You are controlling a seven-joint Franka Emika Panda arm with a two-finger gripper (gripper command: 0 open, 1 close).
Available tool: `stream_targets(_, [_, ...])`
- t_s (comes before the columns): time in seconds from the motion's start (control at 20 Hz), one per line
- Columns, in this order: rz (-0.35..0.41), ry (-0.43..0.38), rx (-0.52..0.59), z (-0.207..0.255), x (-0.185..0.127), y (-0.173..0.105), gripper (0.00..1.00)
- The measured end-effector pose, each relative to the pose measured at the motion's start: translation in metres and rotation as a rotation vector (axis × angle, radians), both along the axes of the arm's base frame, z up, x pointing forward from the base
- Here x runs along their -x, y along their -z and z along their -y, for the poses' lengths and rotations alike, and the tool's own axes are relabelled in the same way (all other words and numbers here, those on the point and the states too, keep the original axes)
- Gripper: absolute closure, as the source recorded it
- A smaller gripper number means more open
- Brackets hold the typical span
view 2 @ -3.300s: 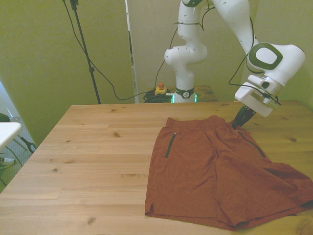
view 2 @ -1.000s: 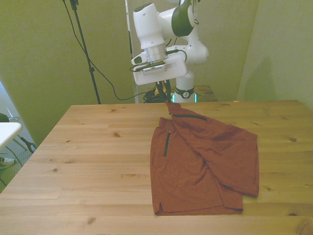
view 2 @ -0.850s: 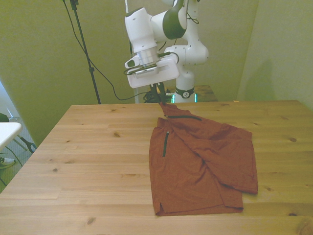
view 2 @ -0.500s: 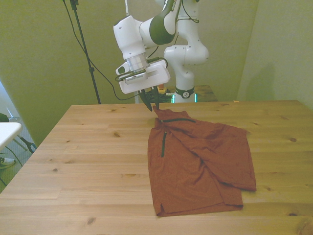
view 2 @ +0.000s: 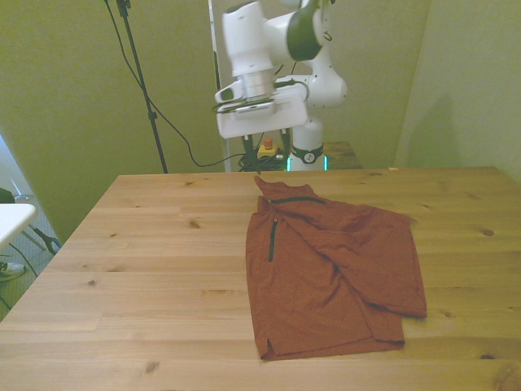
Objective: Fold the shorts
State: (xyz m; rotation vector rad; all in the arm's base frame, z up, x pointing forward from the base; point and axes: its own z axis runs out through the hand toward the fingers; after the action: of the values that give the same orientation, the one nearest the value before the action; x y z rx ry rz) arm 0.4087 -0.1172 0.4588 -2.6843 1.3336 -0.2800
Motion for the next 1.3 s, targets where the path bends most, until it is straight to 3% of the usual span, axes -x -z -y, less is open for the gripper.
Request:
stream_targets(0.15, [-0.014,-0.064,0.170,-0.105,0.002,0.015,0.00])
stream_targets(0.3, [-0.004,-0.163,0.340,-0.183,0.009,0.041,0.00])
stream_targets(0.5, [0.047,-0.279,0.563,-0.223,0.010,0.061,0.00])
stream_targets(0.75, [0.178,-0.391,0.777,-0.245,-0.001,0.081,0.00])
stream_targets(1.0, [0.190,-0.449,0.735,-0.269,-0.012,0.105,0.00])
stream_targets(1.3, [0.166,-0.487,0.721,-0.293,-0.016,0.111,0.00])
